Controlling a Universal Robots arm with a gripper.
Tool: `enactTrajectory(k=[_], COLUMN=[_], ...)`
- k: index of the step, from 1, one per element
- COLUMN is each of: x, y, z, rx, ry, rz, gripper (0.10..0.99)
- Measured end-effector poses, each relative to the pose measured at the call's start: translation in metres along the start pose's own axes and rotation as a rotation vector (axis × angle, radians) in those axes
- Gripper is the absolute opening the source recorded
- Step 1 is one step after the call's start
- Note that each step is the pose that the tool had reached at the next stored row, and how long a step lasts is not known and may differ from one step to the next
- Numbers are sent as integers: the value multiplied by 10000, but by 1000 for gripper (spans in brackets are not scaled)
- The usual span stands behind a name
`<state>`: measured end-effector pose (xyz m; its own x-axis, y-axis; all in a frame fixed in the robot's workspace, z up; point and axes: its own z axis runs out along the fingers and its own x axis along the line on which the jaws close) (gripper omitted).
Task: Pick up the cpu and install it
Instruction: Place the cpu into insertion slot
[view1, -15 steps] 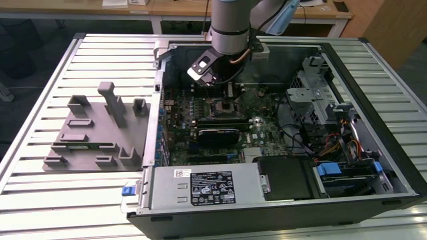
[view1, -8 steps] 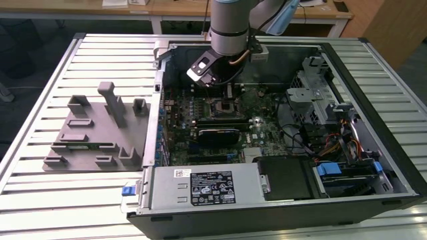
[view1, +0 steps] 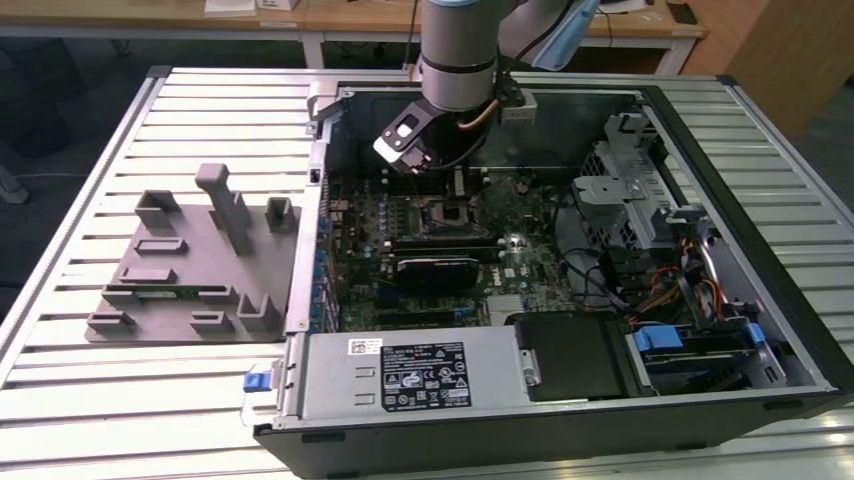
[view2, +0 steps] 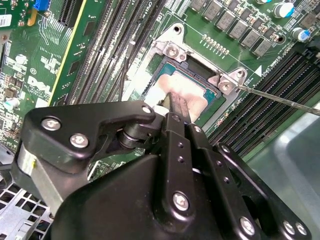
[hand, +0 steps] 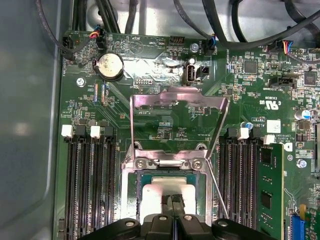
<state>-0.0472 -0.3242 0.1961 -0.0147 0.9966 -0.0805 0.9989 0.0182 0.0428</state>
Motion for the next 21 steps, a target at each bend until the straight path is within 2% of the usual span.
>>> enactTrajectory(k=[6, 21], x=[1, -28], y=[3, 16], z=[-21, -350], rx=[-17, -20], ry=[22, 1], rz=[2, 1], gripper=[106, 106])
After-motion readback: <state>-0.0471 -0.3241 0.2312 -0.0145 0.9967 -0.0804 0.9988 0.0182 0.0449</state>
